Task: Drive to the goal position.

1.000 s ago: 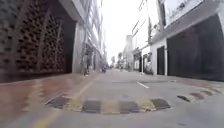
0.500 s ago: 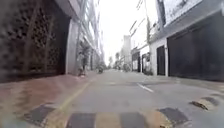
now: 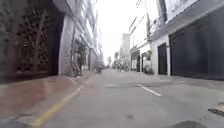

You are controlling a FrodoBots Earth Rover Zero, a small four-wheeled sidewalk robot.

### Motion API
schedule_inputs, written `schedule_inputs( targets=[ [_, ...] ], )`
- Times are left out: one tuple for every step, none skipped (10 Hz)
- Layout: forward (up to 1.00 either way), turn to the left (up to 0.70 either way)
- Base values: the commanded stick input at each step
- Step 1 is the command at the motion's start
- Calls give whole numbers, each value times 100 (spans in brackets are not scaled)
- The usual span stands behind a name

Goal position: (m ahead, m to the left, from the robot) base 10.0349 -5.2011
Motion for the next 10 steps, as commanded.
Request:
schedule_inputs(
  targets=[
    [100, 0],
    [100, 0],
    [100, 0],
    [100, 0],
    [100, 0],
    [100, 0],
    [100, -8],
    [100, -33],
    [100, -37],
    [100, -40]
  ],
)
